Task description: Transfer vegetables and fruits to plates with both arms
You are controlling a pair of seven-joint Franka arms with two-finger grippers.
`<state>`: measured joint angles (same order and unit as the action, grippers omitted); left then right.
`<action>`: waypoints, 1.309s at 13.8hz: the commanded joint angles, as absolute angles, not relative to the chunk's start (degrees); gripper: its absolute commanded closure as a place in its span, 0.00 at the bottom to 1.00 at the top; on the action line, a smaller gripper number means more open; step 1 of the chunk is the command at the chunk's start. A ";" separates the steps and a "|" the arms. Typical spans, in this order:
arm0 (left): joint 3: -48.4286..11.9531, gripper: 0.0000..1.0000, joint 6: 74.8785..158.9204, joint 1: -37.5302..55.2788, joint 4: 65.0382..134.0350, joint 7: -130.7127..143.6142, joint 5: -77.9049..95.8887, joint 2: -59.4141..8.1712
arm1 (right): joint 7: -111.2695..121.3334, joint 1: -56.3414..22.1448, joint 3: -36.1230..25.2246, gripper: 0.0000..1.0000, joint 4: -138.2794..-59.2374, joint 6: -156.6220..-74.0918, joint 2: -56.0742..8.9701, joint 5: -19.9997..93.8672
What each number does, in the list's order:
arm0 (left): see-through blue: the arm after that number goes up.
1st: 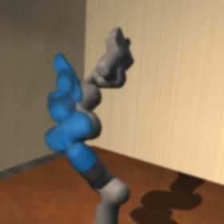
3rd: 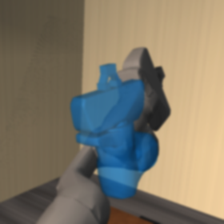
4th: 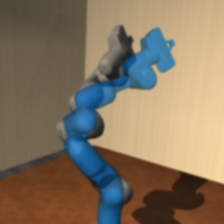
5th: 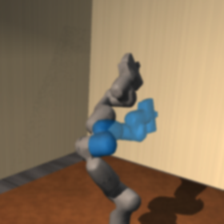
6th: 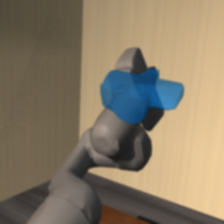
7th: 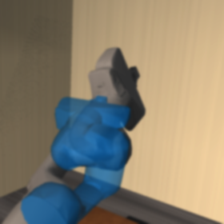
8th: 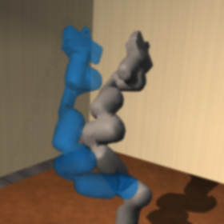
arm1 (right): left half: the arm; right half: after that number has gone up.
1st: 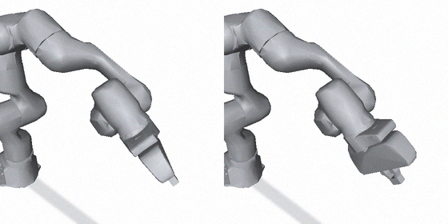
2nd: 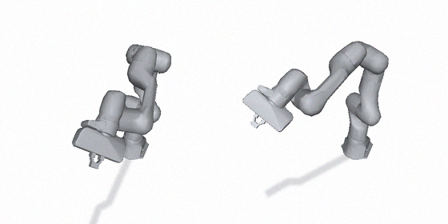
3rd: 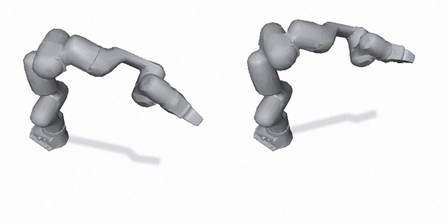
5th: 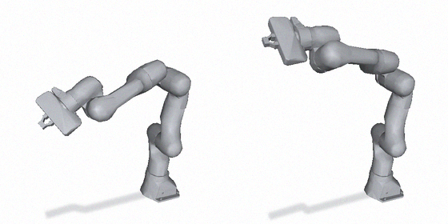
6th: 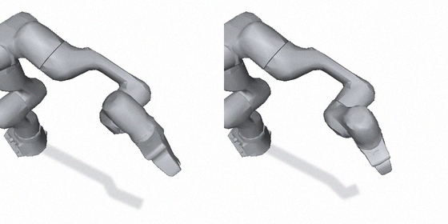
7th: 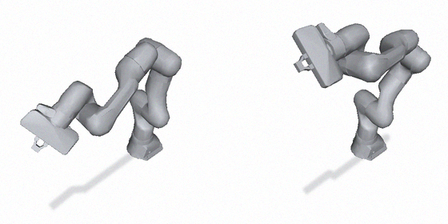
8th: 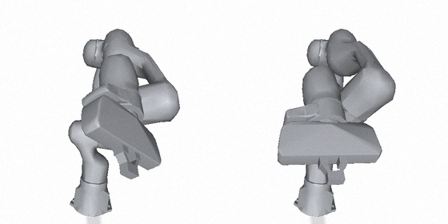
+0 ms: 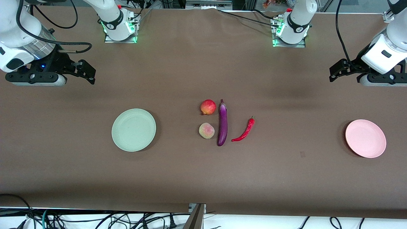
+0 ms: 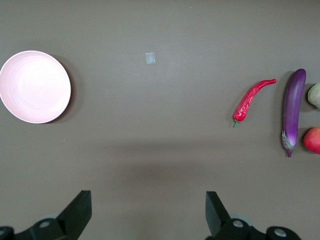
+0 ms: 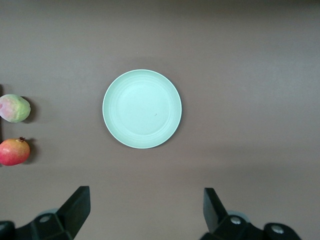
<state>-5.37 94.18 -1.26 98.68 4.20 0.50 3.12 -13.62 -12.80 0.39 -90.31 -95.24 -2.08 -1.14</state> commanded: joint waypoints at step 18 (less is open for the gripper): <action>-5.71 0.00 90.88 -0.79 96.33 3.96 1.05 1.67 | -13.80 -12.66 0.70 0.00 -90.35 -94.83 -1.67 -1.23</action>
<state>-5.58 92.63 -1.10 98.63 4.19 0.50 2.75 -13.62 -12.80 0.40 -90.31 -95.24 -2.08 -1.14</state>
